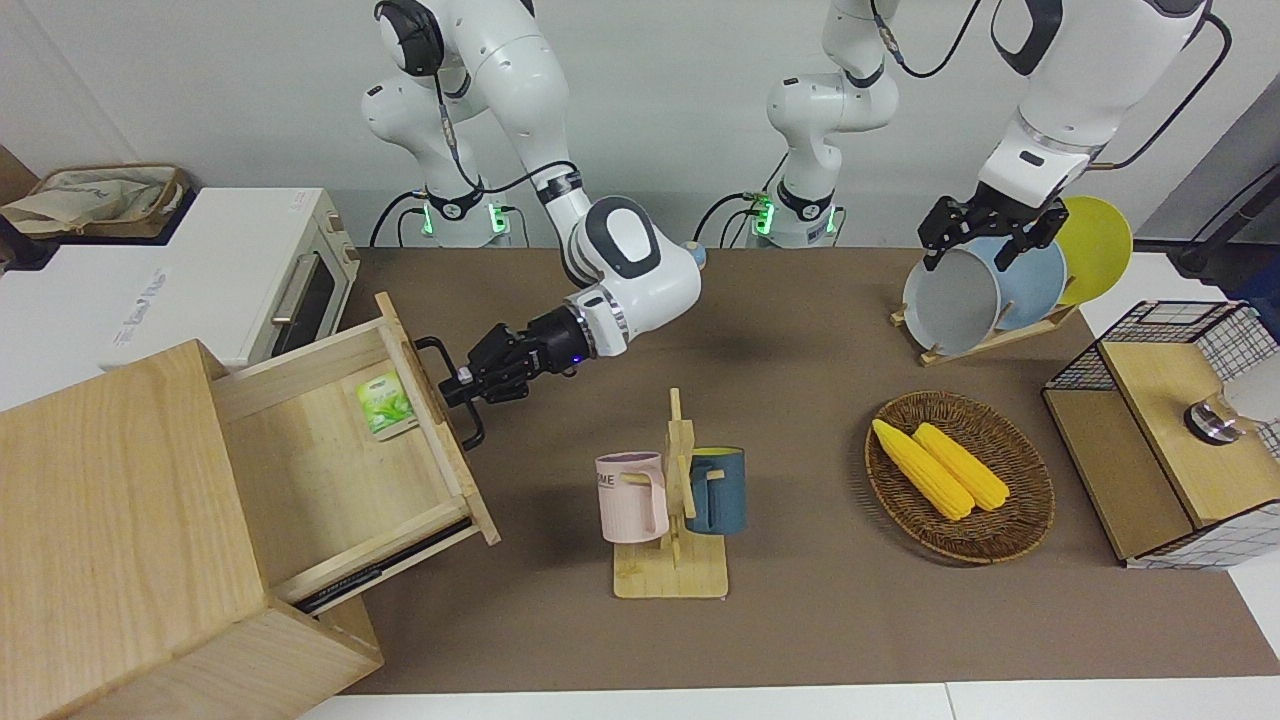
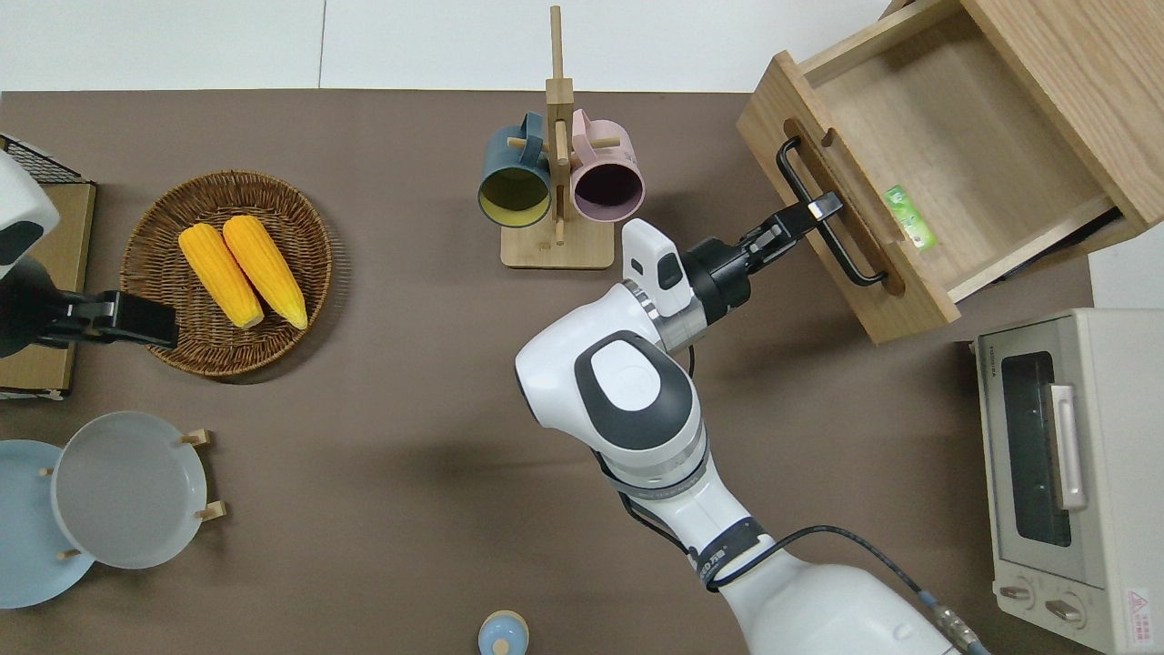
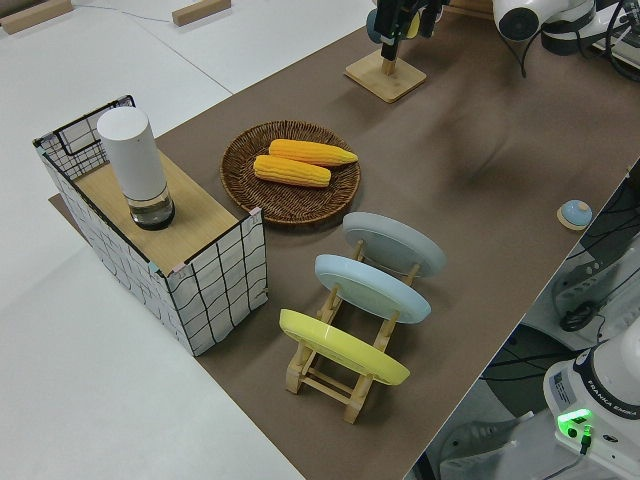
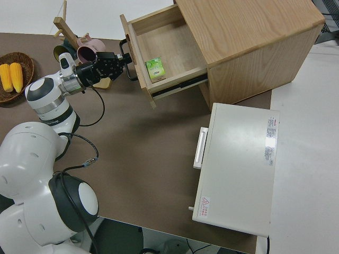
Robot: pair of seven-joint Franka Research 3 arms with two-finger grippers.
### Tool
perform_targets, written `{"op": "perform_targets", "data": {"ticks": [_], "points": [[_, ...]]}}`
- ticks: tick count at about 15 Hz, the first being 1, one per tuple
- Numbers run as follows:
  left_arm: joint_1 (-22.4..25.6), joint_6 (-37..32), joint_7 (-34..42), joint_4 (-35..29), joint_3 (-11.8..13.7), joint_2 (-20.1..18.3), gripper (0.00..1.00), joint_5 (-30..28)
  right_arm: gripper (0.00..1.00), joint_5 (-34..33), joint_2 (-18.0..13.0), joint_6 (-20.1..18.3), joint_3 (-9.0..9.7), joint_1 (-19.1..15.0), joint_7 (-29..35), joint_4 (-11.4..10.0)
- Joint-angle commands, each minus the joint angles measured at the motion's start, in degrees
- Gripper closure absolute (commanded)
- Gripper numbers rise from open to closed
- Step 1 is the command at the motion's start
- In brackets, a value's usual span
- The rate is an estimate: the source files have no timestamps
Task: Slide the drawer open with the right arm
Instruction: 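Pull the drawer handle toward the robot with the right gripper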
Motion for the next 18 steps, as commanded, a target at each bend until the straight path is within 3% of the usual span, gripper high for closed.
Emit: {"op": "perform_targets", "data": {"ticks": [1, 7, 13, 14, 15, 16, 18], "points": [[0.22, -1.13, 0.55, 1.49, -0.37, 0.65, 0.01, 0.98, 1.0, -0.99, 1.36, 0.34, -0.12, 2.84, -1.96, 2.89], [0.22, -1.13, 0.55, 1.4, -0.37, 0.65, 0.01, 0.98, 1.0, -0.81, 3.47, -3.88, -0.12, 6.44, -1.88, 4.56], [0.22, -1.13, 0.55, 1.49, -0.37, 0.65, 0.01, 0.98, 0.97, -0.81, 3.56, -3.97, -0.03, 6.98, -1.88, 5.0], [0.22, -1.13, 0.55, 1.49, -0.37, 0.65, 0.01, 0.98, 0.777, -0.9, 3.56, -3.97, -0.12, 6.98, -1.79, 5.0], [0.22, -1.13, 0.55, 1.4, -0.37, 0.65, 0.01, 0.98, 0.306, -0.81, 3.56, -3.97, -0.12, 6.89, -1.44, 5.0], [0.22, -1.13, 0.55, 1.4, -0.37, 0.65, 0.01, 0.98, 0.016, -0.73, 3.56, -4.06, -0.12, 6.89, -1.17, 5.0], [0.22, -1.13, 0.55, 1.49, -0.37, 0.74, 0.01, 0.98, 0.019, 1.2, 3.47, -4.06, -0.12, 6.8, -0.3, 5.7]]}}
